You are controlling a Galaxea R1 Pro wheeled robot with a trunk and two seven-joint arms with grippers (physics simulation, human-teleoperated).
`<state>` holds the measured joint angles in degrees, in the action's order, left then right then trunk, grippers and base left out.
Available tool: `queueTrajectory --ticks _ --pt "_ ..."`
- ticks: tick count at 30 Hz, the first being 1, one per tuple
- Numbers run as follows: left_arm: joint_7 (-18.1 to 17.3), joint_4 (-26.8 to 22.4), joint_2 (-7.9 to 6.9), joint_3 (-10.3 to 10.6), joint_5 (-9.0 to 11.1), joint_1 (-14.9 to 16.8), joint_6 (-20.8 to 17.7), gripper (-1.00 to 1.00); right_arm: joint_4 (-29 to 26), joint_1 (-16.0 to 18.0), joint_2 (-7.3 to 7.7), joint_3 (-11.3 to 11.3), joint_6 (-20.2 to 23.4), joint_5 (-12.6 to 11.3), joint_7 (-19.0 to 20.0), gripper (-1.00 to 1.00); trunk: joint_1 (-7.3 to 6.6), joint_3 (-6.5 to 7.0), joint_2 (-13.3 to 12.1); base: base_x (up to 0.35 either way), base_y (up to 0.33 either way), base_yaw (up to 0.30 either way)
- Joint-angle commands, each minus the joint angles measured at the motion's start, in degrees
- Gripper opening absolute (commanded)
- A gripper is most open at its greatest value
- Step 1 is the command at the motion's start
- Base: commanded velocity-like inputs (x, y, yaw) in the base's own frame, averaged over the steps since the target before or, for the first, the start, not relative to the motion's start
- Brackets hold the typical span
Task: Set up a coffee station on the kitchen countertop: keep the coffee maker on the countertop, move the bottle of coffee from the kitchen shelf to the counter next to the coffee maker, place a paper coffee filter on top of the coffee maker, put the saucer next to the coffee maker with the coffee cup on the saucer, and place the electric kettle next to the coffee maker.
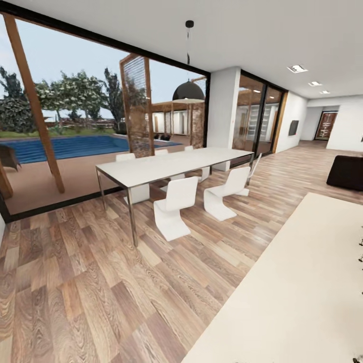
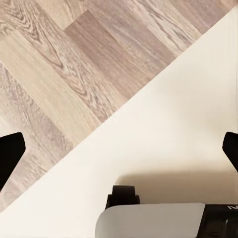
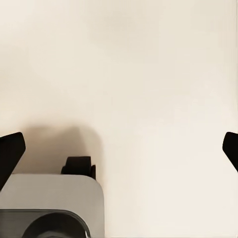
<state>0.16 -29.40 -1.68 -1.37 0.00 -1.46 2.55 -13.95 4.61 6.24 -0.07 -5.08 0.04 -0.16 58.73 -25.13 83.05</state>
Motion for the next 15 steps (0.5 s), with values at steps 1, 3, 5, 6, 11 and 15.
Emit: queueTrajectory --ticks 1,3,5,6,11,15 --pt "0.02 -0.08 0.01 -0.06 -0.01 -0.03 0.08 1.0 0.06 0.04 0.02 -0.01 -0.19 -0.02 -0.02 1.0 0.0 -0.01 0.03 0.0 0.001 -0.239" --pt "0.02 -0.06 0.01 -0.05 0.0 -0.03 0.08 1.0 0.06 0.04 0.04 -0.02 -0.19 0.02 -0.01 1.0 0.0 0.05 0.03 0.0 0.0 -0.239" --pt "0.02 -0.05 0.01 -0.04 0.0 -0.03 0.08 1.0 0.06 0.04 0.05 -0.02 -0.19 0.01 -0.01 1.0 0.0 0.12 0.03 0.0 0.0 -0.239" --pt "0.02 -0.05 0.01 -0.04 -0.01 -0.03 0.08 1.0 0.06 0.04 0.07 -0.02 -0.19 0.02 -0.01 1.0 0.0 0.15 0.03 0.0 0.0 -0.239" --pt "0.02 -0.04 0.01 -0.04 -0.04 -0.03 0.08 1.0 0.06 0.04 0.08 -0.02 -0.19 0.01 -0.04 1.0 0.0 0.31 0.03 -0.001 0.0 -0.233" --pt "0.02 -0.04 0.01 -0.04 -0.06 -0.03 0.08 1.0 0.06 0.04 0.08 -0.02 -0.19 -0.04 -0.09 1.0 0.0 0.38 0.03 -0.113 0.0 -0.104"
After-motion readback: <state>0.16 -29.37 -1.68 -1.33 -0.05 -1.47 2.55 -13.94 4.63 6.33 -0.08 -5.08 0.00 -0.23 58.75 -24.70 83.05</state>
